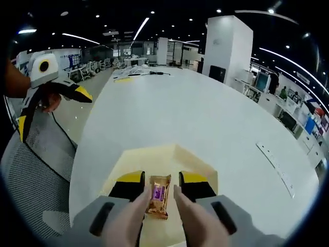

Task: Place the target food into the container with the food tongs after gripping and lifting it, then release it inside without dropping or visibly crushing the food.

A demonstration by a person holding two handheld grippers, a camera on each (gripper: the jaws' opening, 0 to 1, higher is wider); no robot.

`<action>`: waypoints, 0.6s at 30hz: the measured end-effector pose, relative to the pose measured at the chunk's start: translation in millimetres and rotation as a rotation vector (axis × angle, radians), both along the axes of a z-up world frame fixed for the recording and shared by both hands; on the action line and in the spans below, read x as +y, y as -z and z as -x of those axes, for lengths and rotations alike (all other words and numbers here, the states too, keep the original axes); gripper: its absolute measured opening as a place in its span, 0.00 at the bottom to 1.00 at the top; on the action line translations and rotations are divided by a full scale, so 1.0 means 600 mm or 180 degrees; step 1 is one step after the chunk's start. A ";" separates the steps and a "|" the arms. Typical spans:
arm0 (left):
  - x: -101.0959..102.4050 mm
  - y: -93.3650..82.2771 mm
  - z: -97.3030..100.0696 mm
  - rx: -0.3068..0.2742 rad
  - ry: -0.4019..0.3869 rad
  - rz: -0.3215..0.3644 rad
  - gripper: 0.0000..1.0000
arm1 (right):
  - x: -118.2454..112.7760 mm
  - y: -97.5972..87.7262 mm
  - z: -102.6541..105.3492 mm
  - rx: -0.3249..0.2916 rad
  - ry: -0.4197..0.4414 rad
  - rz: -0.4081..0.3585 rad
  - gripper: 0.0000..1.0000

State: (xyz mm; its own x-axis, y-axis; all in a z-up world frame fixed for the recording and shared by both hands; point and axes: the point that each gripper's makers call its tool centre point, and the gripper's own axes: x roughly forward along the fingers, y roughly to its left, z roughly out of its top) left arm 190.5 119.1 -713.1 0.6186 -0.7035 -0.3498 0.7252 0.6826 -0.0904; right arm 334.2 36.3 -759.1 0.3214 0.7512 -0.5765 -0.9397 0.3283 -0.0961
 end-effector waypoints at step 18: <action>-0.038 0.018 -0.008 -0.0002 0.0154 -0.0072 0.99 | -0.084 -0.044 0.009 -0.0064 0.0180 -0.0003 0.27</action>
